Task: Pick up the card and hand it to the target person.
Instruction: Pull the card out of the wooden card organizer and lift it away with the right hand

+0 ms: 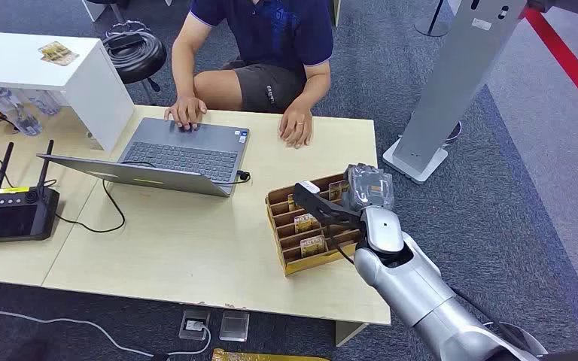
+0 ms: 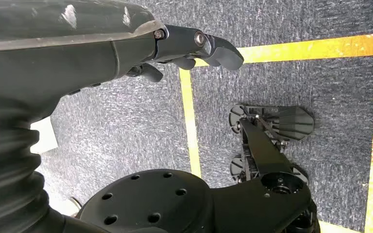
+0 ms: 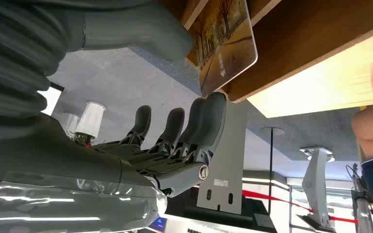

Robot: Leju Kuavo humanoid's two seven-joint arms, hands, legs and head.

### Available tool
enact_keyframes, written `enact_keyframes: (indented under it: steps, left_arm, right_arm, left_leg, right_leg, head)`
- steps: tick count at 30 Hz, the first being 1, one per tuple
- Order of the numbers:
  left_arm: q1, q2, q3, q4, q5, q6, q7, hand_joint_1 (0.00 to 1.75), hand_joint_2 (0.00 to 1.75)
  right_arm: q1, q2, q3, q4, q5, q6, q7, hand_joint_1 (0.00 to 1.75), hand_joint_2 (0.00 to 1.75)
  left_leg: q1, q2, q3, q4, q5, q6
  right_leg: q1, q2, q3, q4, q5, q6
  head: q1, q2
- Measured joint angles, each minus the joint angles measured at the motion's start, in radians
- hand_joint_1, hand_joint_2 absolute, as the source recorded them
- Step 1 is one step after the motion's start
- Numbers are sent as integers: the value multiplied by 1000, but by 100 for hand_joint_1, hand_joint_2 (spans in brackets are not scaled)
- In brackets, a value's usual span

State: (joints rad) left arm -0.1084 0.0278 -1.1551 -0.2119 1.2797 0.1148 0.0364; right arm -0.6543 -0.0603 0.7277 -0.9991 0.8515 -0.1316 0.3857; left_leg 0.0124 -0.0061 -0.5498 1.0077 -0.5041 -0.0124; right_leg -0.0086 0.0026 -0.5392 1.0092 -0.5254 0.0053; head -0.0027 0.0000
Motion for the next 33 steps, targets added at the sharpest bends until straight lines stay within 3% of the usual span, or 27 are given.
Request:
enact_keyframes:
  steps: [23,26,30,33]
  left_arm:
    - [0,0,-1,0,-1,-1,8,0,175]
    - [0,-1,-1,0,-1,-1,8,0,175]
    - [0,-2,-1,0,-1,-2,9,0,175]
    - [0,-2,-1,0,-1,-3,10,0,175]
  right_arm:
    - [10,3,1,0,16,7,-21,96,175]
    - [10,3,1,0,16,7,-21,105,175]
    - [10,3,1,0,14,7,-22,131,175]
    - [10,3,1,0,13,6,-23,137,175]
  left_leg:
    - [0,0,0,0,0,0]
    - [0,0,0,0,0,0]
    - [0,0,0,0,0,0]
    - [0,0,0,0,0,0]
  right_leg:
    - [0,0,0,0,0,0]
    - [0,0,0,0,0,0]
    - [0,0,0,0,0,0]
    - [0,0,0,0,0,0]
  head:
    - [0,0]
    - [0,0]
    - [0,0]
    - [0,0]
